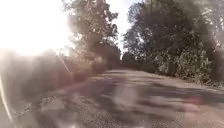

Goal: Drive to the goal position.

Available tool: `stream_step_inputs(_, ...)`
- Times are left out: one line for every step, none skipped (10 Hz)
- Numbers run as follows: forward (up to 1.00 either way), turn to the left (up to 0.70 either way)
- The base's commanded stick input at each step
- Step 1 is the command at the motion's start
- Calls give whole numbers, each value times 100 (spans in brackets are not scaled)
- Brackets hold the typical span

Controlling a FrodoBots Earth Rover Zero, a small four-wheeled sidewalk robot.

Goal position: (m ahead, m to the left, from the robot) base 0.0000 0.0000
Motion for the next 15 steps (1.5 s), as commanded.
stream_step_inputs(5,0)
stream_step_inputs(5,0)
stream_step_inputs(6,0)
stream_step_inputs(6,0)
stream_step_inputs(5,0)
stream_step_inputs(5,0)
stream_step_inputs(6,0)
stream_step_inputs(5,0)
stream_step_inputs(5,0)
stream_step_inputs(6,0)
stream_step_inputs(5,0)
stream_step_inputs(5,0)
stream_step_inputs(5,0)
stream_step_inputs(6,0)
stream_step_inputs(6,0)
